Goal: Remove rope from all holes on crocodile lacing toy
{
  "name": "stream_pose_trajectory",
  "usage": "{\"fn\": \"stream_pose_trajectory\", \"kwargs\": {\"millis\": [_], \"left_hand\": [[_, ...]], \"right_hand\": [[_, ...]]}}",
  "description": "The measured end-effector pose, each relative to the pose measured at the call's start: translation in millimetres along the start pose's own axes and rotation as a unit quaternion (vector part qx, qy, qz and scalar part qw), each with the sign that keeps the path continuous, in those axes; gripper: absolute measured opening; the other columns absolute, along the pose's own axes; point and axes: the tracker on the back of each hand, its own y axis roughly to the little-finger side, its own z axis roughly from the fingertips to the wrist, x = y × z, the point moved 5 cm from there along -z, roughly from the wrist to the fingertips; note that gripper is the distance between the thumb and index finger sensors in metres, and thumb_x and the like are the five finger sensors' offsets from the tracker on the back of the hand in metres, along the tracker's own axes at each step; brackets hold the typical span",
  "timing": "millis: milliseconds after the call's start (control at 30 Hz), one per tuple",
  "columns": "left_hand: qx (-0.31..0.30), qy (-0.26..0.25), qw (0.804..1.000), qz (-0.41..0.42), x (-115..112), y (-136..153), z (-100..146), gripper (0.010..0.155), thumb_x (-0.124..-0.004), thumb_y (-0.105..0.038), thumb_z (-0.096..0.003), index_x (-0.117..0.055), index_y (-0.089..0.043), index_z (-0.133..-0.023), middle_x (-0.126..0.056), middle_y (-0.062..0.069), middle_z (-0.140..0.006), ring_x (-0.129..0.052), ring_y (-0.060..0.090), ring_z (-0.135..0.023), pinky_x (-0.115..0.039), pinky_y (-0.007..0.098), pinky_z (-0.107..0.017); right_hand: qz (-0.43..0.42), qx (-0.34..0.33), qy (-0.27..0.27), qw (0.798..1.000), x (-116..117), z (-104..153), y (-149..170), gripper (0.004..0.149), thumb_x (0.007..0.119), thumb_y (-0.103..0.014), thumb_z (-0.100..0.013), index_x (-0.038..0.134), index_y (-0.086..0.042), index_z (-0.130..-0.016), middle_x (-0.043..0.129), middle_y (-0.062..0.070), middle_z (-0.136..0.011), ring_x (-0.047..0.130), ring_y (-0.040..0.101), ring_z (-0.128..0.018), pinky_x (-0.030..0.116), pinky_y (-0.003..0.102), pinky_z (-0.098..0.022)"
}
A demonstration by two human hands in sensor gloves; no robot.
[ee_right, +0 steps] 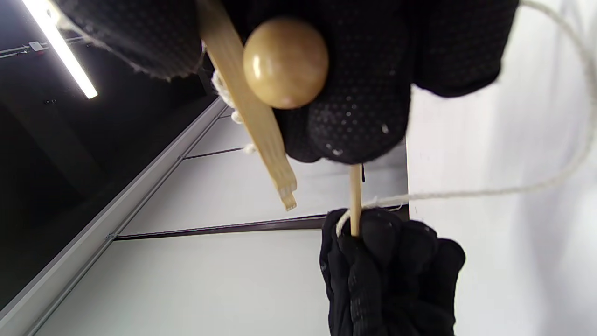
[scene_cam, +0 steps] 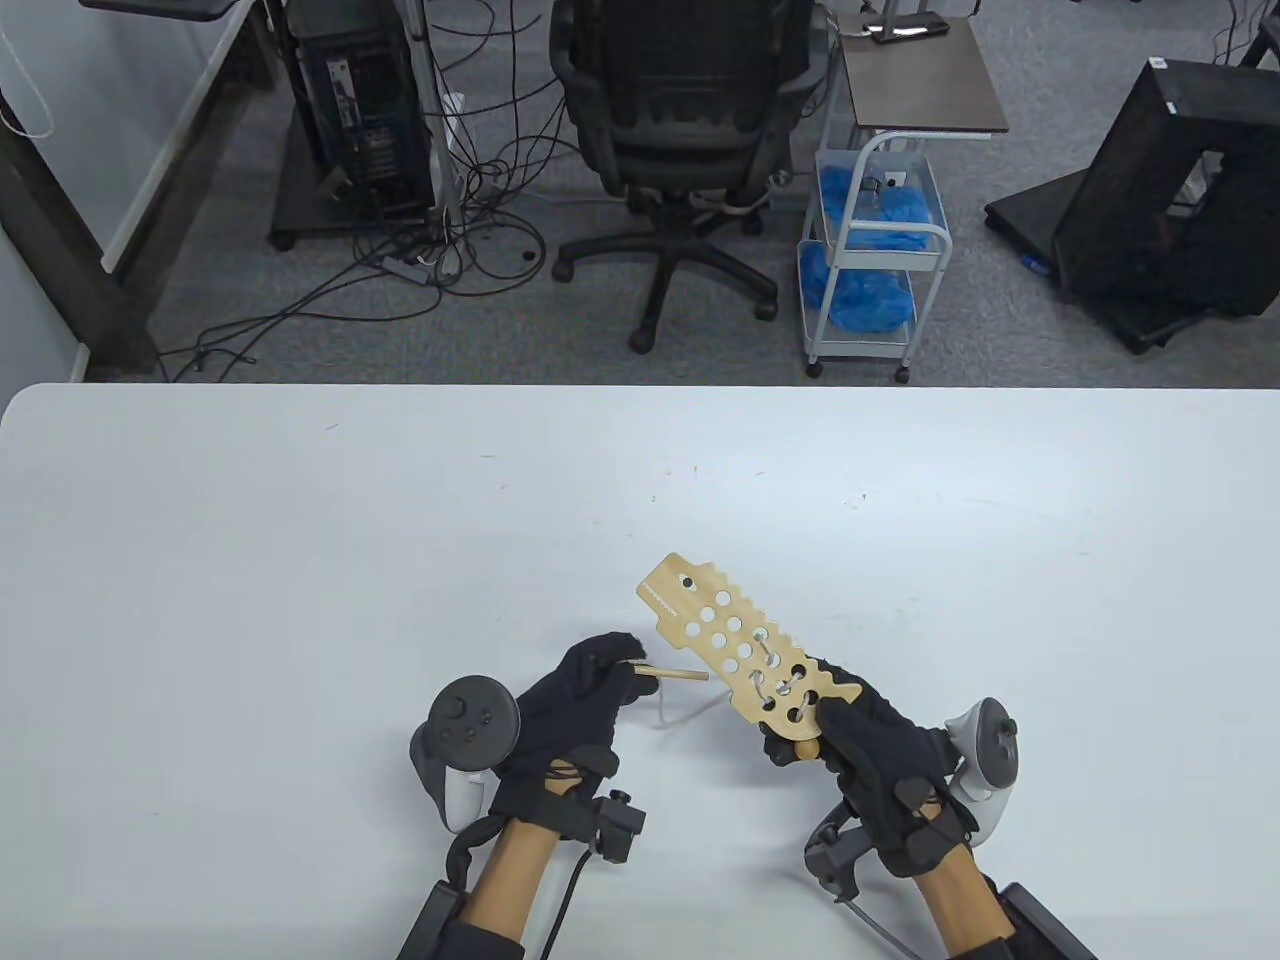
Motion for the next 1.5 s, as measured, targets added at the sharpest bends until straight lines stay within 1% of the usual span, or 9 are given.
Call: {"fn": "stream_pose_trajectory", "kwargs": {"millis": [233, 267, 300, 433, 833, 1033, 1200, 1367, 1500], "left_hand": [[0.015, 0.037, 0.995, 0.094, -9, 6, -1, 0.042, -0.077, -0.038, -0.0501, -0.081, -0.038, -0.092, -0.104, -0.007, -0.077, -0.098, 0.017, -0.071, -0.073, 0.058, -0.066], [0.014, 0.047, 0.992, 0.113, -11, 7, -1, 0.042, -0.077, -0.038, -0.0504, -0.081, -0.038, -0.092, -0.104, -0.008, -0.078, -0.098, 0.017, -0.072, -0.073, 0.058, -0.066], [0.011, 0.063, 0.988, 0.142, -14, 7, -1, 0.043, -0.08, -0.031, -0.0504, -0.08, -0.038, -0.093, -0.103, -0.008, -0.079, -0.097, 0.017, -0.073, -0.072, 0.058, -0.066], [0.003, 0.098, 0.972, 0.212, -24, 4, -2, 0.043, -0.077, -0.029, -0.0514, -0.079, -0.039, -0.094, -0.101, -0.007, -0.081, -0.095, 0.017, -0.075, -0.071, 0.059, -0.068], [-0.012, 0.173, 0.948, 0.269, -43, -3, -1, 0.044, -0.072, -0.026, -0.0518, -0.076, -0.039, -0.094, -0.098, -0.008, -0.083, -0.093, 0.018, -0.077, -0.068, 0.061, -0.069], [-0.027, 0.183, 0.951, 0.246, -49, -12, 3, 0.043, -0.077, -0.033, -0.0519, -0.081, -0.045, -0.093, -0.09, -0.006, -0.092, -0.086, 0.02, -0.084, -0.064, 0.062, -0.071], [-0.042, 0.194, 0.947, 0.252, -52, -24, 6, 0.046, -0.076, -0.029, -0.0534, -0.078, -0.04, -0.098, -0.085, -0.004, -0.098, -0.081, 0.022, -0.09, -0.062, 0.063, -0.072], [-0.073, 0.239, 0.927, 0.278, -61, -40, 10, 0.063, -0.069, -0.018, -0.0529, -0.056, -0.035, -0.112, -0.065, 0.001, -0.118, -0.071, 0.026, -0.102, -0.058, 0.066, -0.074], [-0.086, 0.282, 0.914, 0.279, -69, -44, 14, 0.075, -0.075, -0.024, -0.053, -0.037, -0.036, -0.117, -0.052, 0.003, -0.125, -0.063, 0.03, -0.108, -0.055, 0.068, -0.075]], "right_hand": [[0.001, -0.004, -0.07, 0.998, 18, -2, -1, 0.052, 0.084, -0.033, -0.044, 0.076, -0.004, -0.087, 0.099, 0.023, -0.068, 0.101, 0.038, -0.047, 0.079, 0.061, -0.042], [0.001, -0.004, -0.079, 0.997, 21, -2, -1, 0.052, 0.084, -0.033, -0.044, 0.076, -0.004, -0.087, 0.099, 0.023, -0.068, 0.101, 0.038, -0.048, 0.079, 0.061, -0.042], [0.003, -0.004, -0.091, 0.996, 24, -2, 0, 0.052, 0.084, -0.033, -0.044, 0.076, -0.004, -0.087, 0.099, 0.023, -0.068, 0.101, 0.038, -0.048, 0.079, 0.061, -0.042], [0.002, -0.003, -0.11, 0.994, 30, -1, 1, 0.052, 0.084, -0.033, -0.044, 0.076, -0.005, -0.087, 0.099, 0.022, -0.068, 0.101, 0.038, -0.048, 0.079, 0.061, -0.043], [-0.018, 0.001, -0.155, 0.988, 45, 1, 2, 0.051, 0.083, -0.033, -0.044, 0.077, -0.005, -0.086, 0.1, 0.02, -0.068, 0.101, 0.037, -0.048, 0.079, 0.06, -0.043], [-0.001, 0.008, -0.148, 0.989, 44, 1, 6, 0.051, 0.082, -0.032, -0.044, 0.076, -0.002, -0.085, 0.1, 0.02, -0.067, 0.102, 0.037, -0.048, 0.079, 0.06, -0.043], [0.004, 0.011, -0.122, 0.992, 34, -2, 8, 0.05, 0.081, -0.032, -0.044, 0.076, -0.002, -0.084, 0.099, 0.018, -0.067, 0.101, 0.036, -0.048, 0.078, 0.06, -0.043], [-0.051, 0.018, -0.076, 0.996, 19, -3, 13, 0.049, 0.081, -0.032, -0.045, 0.075, -0.003, -0.084, 0.099, 0.018, -0.067, 0.101, 0.036, -0.049, 0.078, 0.06, -0.044], [-0.038, 0.009, -0.064, 0.997, 13, -3, 9, 0.049, 0.081, -0.032, -0.045, 0.075, -0.003, -0.084, 0.099, 0.017, -0.068, 0.101, 0.035, -0.049, 0.078, 0.06, -0.045]]}}
